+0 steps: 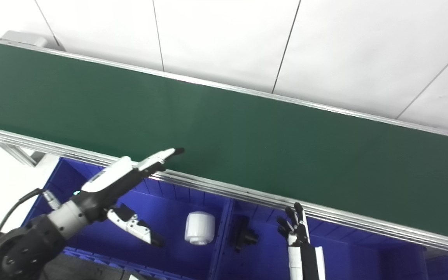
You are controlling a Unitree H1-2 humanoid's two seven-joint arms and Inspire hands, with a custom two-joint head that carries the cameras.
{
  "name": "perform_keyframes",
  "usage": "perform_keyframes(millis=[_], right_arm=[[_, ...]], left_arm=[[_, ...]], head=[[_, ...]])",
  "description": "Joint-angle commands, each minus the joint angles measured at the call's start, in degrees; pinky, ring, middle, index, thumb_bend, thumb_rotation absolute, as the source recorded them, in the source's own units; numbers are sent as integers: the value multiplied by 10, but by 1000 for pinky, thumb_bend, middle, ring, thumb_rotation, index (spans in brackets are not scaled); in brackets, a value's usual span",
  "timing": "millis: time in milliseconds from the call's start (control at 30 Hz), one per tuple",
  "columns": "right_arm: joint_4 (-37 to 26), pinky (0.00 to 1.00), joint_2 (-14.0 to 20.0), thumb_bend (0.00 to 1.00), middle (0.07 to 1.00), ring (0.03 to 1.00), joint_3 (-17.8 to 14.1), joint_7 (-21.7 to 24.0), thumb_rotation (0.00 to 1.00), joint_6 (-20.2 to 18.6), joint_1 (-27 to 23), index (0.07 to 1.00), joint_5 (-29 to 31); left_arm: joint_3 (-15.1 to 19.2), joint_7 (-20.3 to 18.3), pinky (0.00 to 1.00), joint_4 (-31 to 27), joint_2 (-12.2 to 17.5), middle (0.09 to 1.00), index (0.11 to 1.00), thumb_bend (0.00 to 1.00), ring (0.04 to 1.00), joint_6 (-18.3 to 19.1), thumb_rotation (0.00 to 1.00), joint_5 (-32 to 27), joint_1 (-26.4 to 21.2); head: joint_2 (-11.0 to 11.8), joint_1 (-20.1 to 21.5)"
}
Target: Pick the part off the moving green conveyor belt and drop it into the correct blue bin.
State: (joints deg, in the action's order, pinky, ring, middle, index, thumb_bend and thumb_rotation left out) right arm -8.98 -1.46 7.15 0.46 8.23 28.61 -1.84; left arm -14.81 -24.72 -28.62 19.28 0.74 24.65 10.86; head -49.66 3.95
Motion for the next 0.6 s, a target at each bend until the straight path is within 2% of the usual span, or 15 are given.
perform_keyframes(millis=[0,67,133,233,333,467,567], right_arm=[[-23,870,-8,770,946,887,5,-2,989,8,6,1000,-5],[-27,871,-9,763,946,887,6,-3,989,7,8,1000,-7],[-29,870,-10,761,947,887,7,-2,994,7,10,1000,-5],[-32,874,-12,768,951,892,8,-1,984,6,13,1000,0],[-39,872,-12,771,954,893,10,-1,993,0,17,1000,-7],[-40,868,-20,768,953,890,15,-7,993,2,19,1000,-18],[-38,872,-31,758,952,888,21,-14,983,7,21,1000,-26]], left_arm=[[-9,22,876,-1,-26,1000,1000,897,1000,-12,558,-9,1],[-4,48,865,29,-66,1000,1000,885,1000,-13,559,-49,19],[7,78,895,61,-105,1000,1000,881,1000,-23,597,-86,37],[24,112,986,109,-143,1000,1000,853,1000,-57,615,-125,53],[37,128,999,133,-153,1000,1000,838,1000,-80,616,-149,60],[60,147,1000,133,-165,1000,1000,860,1000,-82,640,-180,74],[72,150,1000,120,-162,1000,1000,850,1000,-91,661,-210,92]], head=[[-1,1],[-2,4],[-3,5],[-6,10],[-8,24],[-7,44],[-5,83]])
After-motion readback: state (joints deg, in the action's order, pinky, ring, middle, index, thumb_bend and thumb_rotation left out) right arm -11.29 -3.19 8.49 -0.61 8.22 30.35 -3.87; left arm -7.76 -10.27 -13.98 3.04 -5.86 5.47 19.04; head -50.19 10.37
